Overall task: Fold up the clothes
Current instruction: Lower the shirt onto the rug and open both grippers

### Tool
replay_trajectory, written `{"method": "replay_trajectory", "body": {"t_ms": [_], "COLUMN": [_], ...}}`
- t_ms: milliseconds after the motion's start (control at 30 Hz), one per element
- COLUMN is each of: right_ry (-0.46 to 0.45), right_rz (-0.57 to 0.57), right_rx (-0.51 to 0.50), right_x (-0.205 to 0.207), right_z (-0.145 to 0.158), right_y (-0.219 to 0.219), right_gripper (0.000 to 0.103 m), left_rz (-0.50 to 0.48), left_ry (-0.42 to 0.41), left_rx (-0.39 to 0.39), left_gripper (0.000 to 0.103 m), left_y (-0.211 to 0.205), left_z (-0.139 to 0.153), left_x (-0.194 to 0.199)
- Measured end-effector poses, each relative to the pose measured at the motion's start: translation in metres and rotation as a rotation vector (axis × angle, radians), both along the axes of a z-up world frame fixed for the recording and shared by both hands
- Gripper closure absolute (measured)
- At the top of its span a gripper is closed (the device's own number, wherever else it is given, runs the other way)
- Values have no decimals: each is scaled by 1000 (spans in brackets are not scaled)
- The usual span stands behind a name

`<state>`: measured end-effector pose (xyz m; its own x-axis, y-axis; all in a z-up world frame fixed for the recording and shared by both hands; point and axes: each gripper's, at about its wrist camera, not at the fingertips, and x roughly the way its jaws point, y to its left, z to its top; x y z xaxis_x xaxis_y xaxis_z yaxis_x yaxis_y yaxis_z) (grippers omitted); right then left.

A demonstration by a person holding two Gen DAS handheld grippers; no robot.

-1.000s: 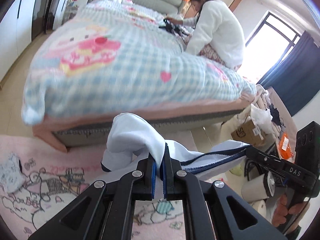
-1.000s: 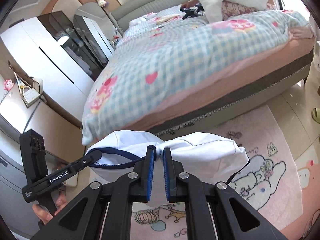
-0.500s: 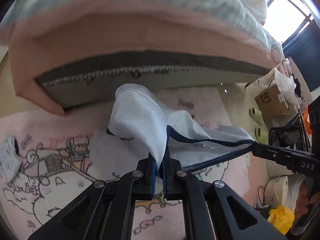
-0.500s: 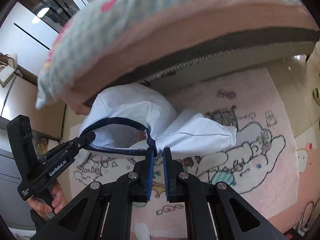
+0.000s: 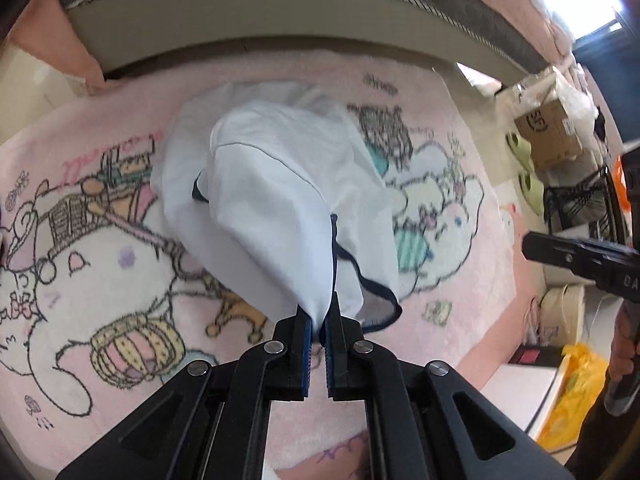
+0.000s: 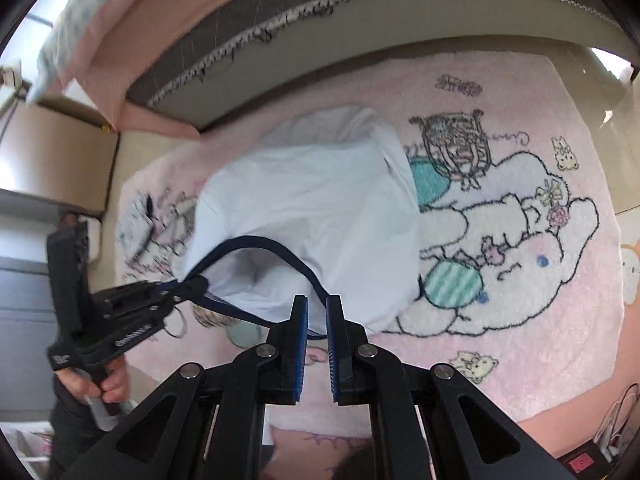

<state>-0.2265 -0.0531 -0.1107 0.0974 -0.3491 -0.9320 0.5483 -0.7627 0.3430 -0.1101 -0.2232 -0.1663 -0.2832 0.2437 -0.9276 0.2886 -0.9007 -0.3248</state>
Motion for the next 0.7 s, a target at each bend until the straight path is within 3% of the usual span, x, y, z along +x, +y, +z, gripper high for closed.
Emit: {"method": "replay_trajectory", "body": {"t_ms": [67, 233, 400, 533, 633, 700], "right_ry": [-5, -48, -102, -64, -49, -54], "right_rz": [5, -31, -67, -71, -80, -102], "right_rx": [-14, -36, -60, 11, 10, -14], "right_x": [15, 38, 59, 76, 85, 87], "right_z": [-16, -61, -110, -142, -158, -166], "right_y": [7, 17, 23, 18, 13, 10], "right_gripper": [96, 96, 93, 62, 58, 51], "left_rz": [-15, -1, 20, 85, 105, 123], "left_ry": [-5, -28, -92, -142, -148, -149], "left_rx": [-41, -59, -119, -52, -29, -21], "left_gripper": [99, 99, 98, 96, 92, 83], "left_y": [7, 8, 6, -1, -1, 0], "left_z": [-7, -31, -62, -85, -93, -94], "left_x": [12, 40, 54, 67, 76, 82]}}
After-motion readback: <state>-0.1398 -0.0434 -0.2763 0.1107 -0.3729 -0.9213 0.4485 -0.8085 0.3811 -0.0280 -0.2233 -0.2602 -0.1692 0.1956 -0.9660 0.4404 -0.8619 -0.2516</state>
